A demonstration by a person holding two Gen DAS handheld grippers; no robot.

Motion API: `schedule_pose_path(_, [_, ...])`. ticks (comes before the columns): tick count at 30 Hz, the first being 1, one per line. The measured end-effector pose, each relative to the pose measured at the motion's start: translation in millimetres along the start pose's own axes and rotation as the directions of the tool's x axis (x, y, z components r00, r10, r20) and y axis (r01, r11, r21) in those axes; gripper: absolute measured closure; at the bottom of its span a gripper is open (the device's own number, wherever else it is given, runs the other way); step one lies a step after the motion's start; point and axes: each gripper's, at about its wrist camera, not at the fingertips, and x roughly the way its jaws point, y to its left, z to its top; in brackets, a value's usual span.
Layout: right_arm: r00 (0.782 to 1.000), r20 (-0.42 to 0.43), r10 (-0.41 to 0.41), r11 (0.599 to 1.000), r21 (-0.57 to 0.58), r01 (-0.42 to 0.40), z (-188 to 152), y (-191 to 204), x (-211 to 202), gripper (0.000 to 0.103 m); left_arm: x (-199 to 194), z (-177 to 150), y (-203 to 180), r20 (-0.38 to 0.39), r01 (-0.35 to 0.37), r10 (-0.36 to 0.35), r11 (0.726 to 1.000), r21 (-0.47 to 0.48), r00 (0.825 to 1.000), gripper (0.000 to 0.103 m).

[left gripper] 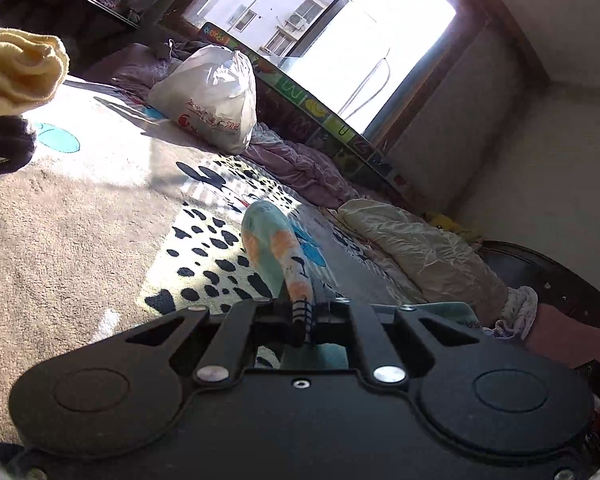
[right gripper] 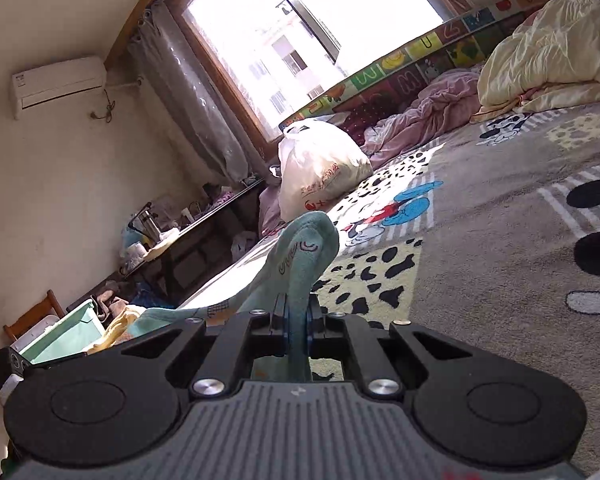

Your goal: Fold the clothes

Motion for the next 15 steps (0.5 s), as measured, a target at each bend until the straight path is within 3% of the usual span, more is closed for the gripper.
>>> schedule_pose_path(1, [0.997, -0.049, -0.053, 0.997, 0.048, 0.056, -2, -13, 9, 0.091, 7, -1, 4, -0.034, -0.056, 0.055, 0.998, -0.011, 0.998, 0.098])
schedule_pose_path(2, [0.985, -0.116, -0.13, 0.986, 0.091, 0.141, -4, -29, 21, 0.083, 23, -7, 11, -0.113, -0.146, 0.143, 0.989, -0.015, 0.983, 0.096])
schedule_pose_path(4, [0.973, -0.151, -0.173, 0.973, 0.126, 0.192, -7, -40, 26, 0.084, 47, -20, 20, -0.246, -0.327, 0.323, 0.945, 0.025, 0.914, 0.09])
schedule_pose_path(5, [0.976, -0.139, -0.165, 0.975, 0.127, 0.182, -8, -40, 24, 0.081, 46, -24, 21, -0.234, -0.328, 0.326, 0.944, 0.029, 0.916, 0.09])
schedule_pose_path(6, [0.98, -0.13, -0.148, 0.979, 0.119, 0.164, -8, -38, 22, 0.074, 44, -21, 18, -0.235, -0.319, 0.317, 0.947, 0.032, 0.919, 0.078])
schedule_pose_path(7, [0.981, -0.137, -0.137, 0.982, 0.11, 0.153, -9, -37, 24, 0.051, 40, -17, 18, -0.238, -0.306, 0.301, 0.952, 0.018, 0.923, 0.055])
schedule_pose_path(8, [0.981, -0.145, -0.126, 0.985, 0.102, 0.141, -9, -36, 25, 0.039, 36, -13, 17, -0.241, -0.293, 0.286, 0.956, 0.005, 0.927, 0.044])
schedule_pose_path(10, [0.975, -0.195, -0.103, 0.99, 0.08, 0.12, -12, -35, 33, 0.042, 30, -8, 18, -0.251, -0.278, 0.266, 0.96, -0.012, 0.931, 0.039])
schedule_pose_path(11, [0.968, -0.23, -0.099, 0.991, 0.065, 0.117, -13, -34, 38, 0.05, 30, -9, 17, -0.263, -0.277, 0.269, 0.961, 0.008, 0.927, 0.039])
schedule_pose_path(12, [0.961, -0.256, -0.107, 0.991, 0.047, 0.123, -15, -32, 42, 0.076, 31, -10, 16, -0.275, -0.275, 0.274, 0.961, 0.033, 0.922, 0.04])
schedule_pose_path(13, [0.956, -0.269, -0.118, 0.991, 0.029, 0.131, -16, -28, 43, 0.088, 37, -17, 11, -0.291, -0.28, 0.306, 0.951, 0.129, 0.906, 0.054])
schedule_pose_path(15, [0.965, -0.234, -0.115, 0.992, 0.022, 0.124, -15, -23, 34, 0.094, 45, -28, -2, -0.279, -0.294, 0.382, 0.905, 0.308, 0.881, 0.077])
